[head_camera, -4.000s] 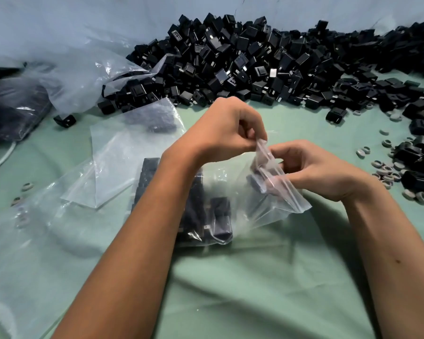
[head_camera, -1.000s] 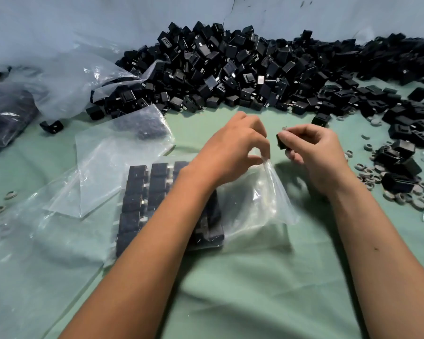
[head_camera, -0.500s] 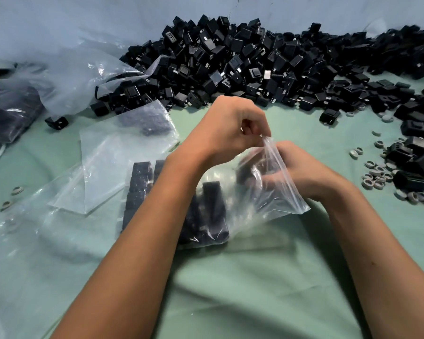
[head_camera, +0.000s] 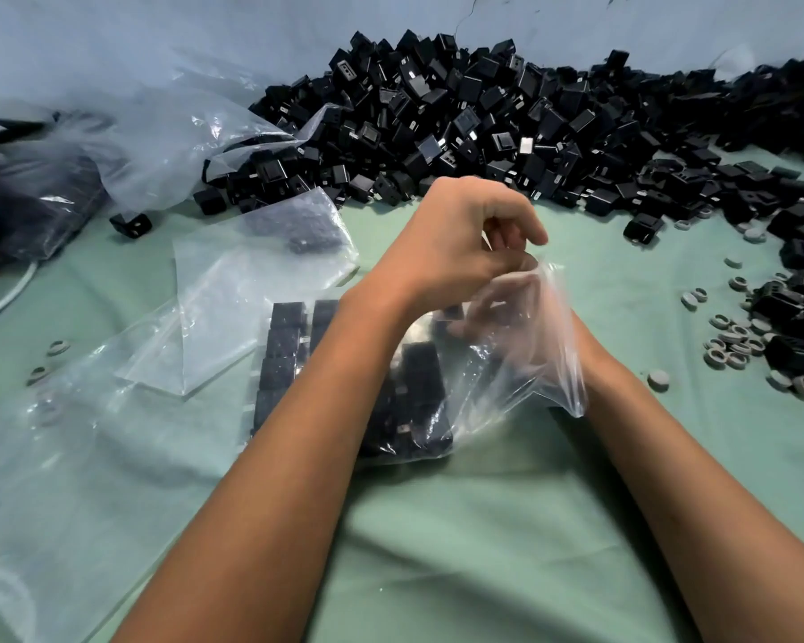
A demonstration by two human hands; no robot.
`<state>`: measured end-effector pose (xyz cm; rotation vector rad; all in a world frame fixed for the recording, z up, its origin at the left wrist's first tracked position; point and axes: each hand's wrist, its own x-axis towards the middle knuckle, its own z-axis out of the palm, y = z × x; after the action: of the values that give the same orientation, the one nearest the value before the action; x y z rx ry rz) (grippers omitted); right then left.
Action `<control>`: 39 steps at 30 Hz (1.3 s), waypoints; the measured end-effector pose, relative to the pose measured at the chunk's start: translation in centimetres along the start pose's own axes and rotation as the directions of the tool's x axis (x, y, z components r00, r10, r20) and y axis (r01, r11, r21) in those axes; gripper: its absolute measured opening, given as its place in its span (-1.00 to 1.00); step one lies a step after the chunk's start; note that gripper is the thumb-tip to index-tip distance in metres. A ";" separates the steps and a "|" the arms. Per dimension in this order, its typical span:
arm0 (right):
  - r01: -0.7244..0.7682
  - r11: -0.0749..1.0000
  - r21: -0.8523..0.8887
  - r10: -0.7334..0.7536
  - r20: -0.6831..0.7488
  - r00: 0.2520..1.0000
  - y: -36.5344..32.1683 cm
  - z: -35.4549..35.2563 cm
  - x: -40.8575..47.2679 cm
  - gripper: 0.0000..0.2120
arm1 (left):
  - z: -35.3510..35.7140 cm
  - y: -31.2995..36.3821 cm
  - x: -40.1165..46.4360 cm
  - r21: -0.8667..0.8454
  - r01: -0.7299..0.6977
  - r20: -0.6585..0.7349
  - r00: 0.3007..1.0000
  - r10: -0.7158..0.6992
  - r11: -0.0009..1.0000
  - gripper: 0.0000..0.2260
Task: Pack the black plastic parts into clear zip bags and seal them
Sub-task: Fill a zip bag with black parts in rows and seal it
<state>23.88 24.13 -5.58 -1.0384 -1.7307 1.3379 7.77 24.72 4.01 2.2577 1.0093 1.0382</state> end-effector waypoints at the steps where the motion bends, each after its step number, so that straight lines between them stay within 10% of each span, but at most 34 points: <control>1: 0.071 0.997 -0.005 -0.071 0.018 0.997 -0.6 -0.1 0.0 -0.83 | -0.5 -0.3 -0.1 -0.004 0.019 -0.018 1.000 -0.019 1.000 -0.84; 8: 0.159 0.986 -0.045 -0.158 0.025 0.987 -1.2 0.6 0.5 -0.83 | -6.1 -4.7 -2.1 0.119 0.336 -0.143 0.937 -0.319 0.934 -0.92; 13: 0.498 0.843 -0.203 -0.475 0.154 0.867 -0.8 1.4 1.3 -0.75 | -8.4 -6.9 -4.1 0.176 0.496 0.066 0.856 -0.512 0.851 -0.94; 24: 0.524 0.799 -0.296 -0.506 0.140 0.851 -0.6 2.3 2.4 -0.64 | -8.5 -8.5 -5.2 0.145 0.592 0.243 0.756 -0.608 0.793 -0.99; 28: 0.296 0.840 -0.455 -0.356 -0.049 0.933 -0.2 2.1 2.2 -0.66 | -8.5 -8.6 -5.2 0.154 0.589 0.228 0.760 -0.609 0.793 -0.98; 32: 0.505 0.792 -0.342 -0.514 0.073 0.855 -0.7 2.6 2.3 -0.65 | -7.6 -8.0 -4.4 0.192 0.563 0.199 0.779 -0.594 0.804 -0.95; 39: 0.086 0.985 -0.147 -0.082 0.033 0.996 -2.0 -0.2 0.1 -0.65 | -5.8 -6.7 -3.1 0.121 0.530 0.278 0.794 -0.541 0.839 -0.91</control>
<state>23.69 23.99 -3.55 -1.0204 -1.8969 1.1899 -1.07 27.10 1.85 1.8898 1.4188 0.4139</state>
